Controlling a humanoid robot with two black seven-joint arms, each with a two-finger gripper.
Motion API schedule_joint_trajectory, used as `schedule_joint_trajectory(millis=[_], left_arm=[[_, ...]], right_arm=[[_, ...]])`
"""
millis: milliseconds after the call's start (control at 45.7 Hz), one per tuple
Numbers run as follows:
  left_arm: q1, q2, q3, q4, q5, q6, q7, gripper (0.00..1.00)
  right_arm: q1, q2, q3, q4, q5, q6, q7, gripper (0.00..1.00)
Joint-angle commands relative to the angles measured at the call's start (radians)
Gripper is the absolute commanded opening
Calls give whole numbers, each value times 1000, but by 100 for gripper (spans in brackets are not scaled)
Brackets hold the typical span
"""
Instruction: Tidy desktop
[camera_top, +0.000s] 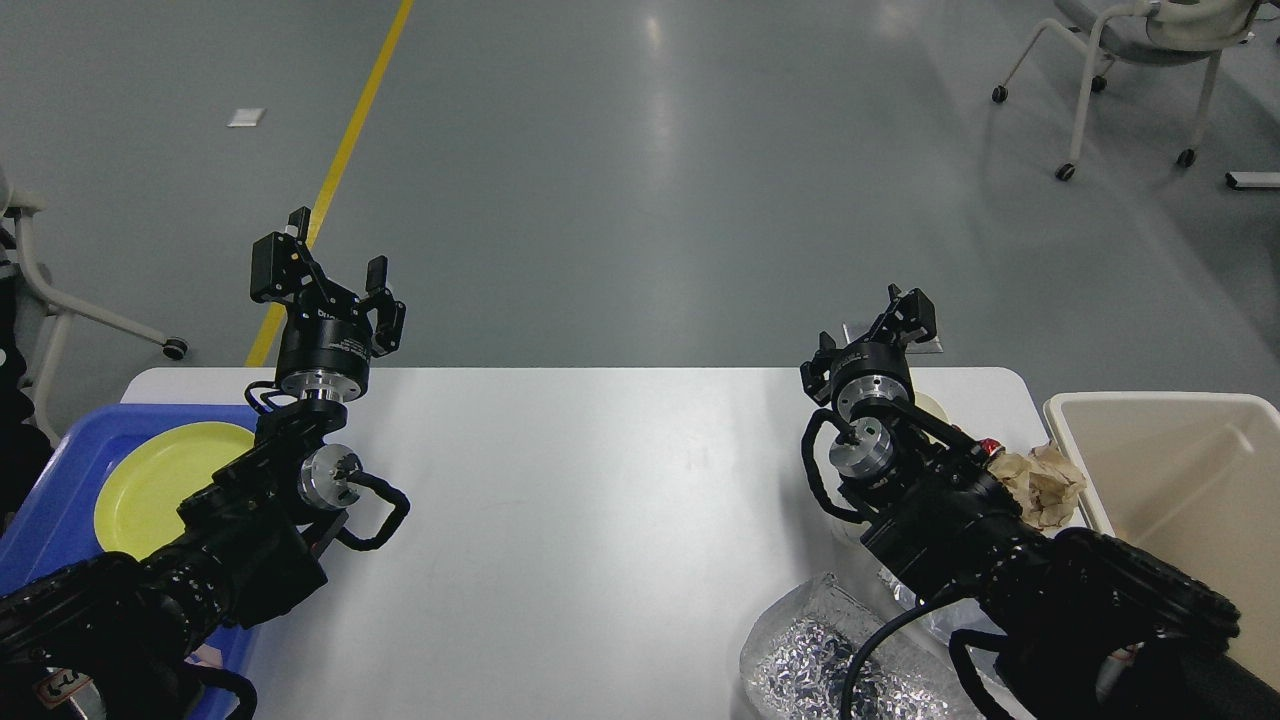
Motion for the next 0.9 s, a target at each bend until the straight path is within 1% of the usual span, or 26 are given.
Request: schedule_joint_trajectory(millis=[0,875], left_arm=[[0,0,0,0,0,0,0,100],[0,0,0,0,0,0,0,100]], right_arm=[[0,0,0,0,0,0,0,100],[17,0,-43,3,0,-2,5,100]])
